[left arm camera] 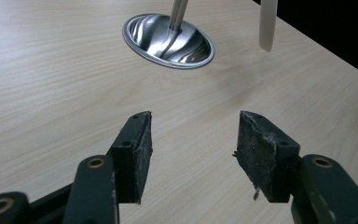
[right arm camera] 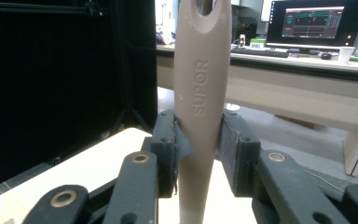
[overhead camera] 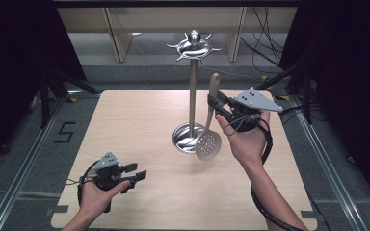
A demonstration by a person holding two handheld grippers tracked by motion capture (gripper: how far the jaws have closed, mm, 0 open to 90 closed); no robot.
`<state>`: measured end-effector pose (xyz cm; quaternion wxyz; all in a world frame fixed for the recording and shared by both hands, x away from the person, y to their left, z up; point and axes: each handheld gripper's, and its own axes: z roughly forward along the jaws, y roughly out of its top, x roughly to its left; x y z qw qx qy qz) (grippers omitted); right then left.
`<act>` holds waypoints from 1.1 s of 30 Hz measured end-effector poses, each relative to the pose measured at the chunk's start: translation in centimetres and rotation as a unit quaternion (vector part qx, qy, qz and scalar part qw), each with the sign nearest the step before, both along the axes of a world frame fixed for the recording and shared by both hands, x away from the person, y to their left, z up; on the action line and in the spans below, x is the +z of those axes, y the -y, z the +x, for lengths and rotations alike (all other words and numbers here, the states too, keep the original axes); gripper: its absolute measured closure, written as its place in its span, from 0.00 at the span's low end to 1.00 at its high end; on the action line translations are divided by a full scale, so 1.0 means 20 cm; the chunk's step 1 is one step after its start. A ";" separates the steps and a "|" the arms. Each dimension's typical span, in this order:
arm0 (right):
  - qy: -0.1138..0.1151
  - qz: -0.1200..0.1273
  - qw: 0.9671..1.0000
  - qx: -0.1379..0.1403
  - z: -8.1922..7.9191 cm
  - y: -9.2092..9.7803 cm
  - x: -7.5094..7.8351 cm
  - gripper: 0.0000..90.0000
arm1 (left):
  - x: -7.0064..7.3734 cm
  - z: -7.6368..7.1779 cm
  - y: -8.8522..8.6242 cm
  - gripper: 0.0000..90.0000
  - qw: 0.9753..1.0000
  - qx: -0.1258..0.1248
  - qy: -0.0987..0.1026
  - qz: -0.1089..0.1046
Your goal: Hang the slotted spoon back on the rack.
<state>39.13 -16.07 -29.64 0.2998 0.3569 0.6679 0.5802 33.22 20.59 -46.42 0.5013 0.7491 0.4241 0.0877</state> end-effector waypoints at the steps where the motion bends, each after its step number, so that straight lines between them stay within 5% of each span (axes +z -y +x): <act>1: 0.001 -0.001 1.000 -0.001 0.00 0.00 0.00 0.77 | 0.00 0.00 0.00 0.49 1.000 -0.002 0.001 0.001; 33: 0.002 0.002 1.000 0.004 0.05 -0.09 0.09 0.77 | 0.00 0.00 0.00 0.49 1.000 -0.002 0.006 0.004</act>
